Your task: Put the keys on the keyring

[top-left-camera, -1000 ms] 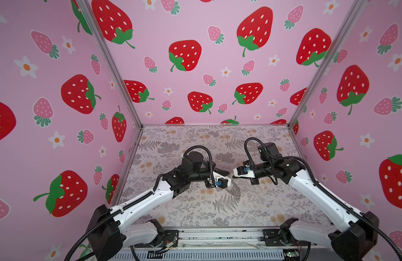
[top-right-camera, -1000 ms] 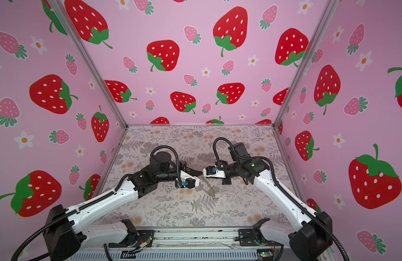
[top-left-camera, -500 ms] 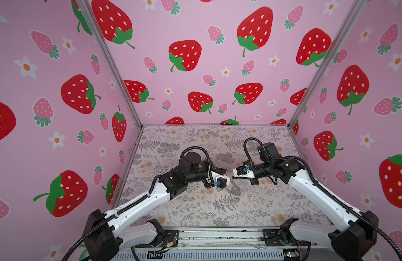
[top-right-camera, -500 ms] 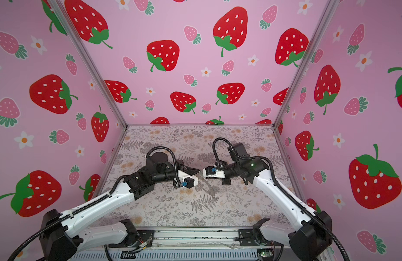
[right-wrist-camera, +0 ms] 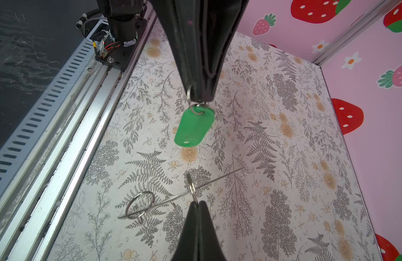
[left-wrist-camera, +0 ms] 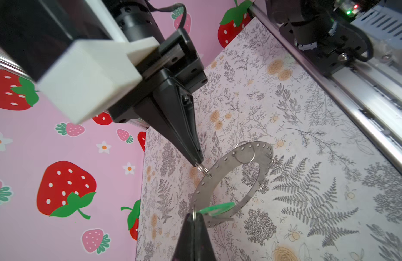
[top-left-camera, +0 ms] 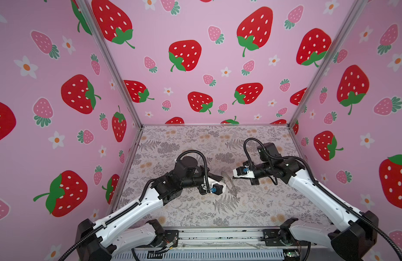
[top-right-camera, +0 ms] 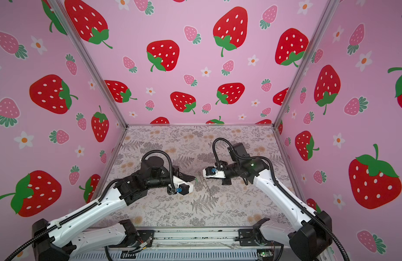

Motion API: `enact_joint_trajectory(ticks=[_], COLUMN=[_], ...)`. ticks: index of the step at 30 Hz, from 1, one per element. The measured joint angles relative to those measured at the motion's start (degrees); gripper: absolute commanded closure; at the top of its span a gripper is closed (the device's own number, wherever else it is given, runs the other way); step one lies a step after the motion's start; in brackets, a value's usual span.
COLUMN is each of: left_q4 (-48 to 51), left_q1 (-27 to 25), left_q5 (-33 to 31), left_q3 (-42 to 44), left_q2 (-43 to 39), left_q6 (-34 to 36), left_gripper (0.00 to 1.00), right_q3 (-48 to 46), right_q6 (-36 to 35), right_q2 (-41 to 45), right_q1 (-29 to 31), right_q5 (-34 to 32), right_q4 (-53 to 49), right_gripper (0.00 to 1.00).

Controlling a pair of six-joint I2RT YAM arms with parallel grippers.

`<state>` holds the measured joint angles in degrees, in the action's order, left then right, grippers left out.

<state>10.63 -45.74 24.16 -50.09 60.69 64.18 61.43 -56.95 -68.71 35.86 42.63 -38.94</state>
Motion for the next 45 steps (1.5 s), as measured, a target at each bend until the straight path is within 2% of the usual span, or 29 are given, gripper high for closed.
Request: enact_joint_trajectory(ticks=[10,22,45], left_q4=[-1.9,-4.3,-1.8], left_q1=[0.0,0.0,0.0], left_q5=[0.0,2.4,5.9], left_q3=[0.0,-0.1,-2.4], left_q2=[6.0,6.5,8.0], left_q6=[-0.6,-1.5,-0.3], left_gripper=[1.00,1.00,1.00], right_q3=[0.1,1.1,2.3], right_q6=[-0.3,-1.2,-1.8], right_q2=[-0.1,-1.9,-2.9], right_q1=[0.4,1.2,2.9], right_q5=[0.1,0.4,0.3], right_q4=[-0.6,-1.4,-3.0], right_gripper=[1.00,1.00,1.00])
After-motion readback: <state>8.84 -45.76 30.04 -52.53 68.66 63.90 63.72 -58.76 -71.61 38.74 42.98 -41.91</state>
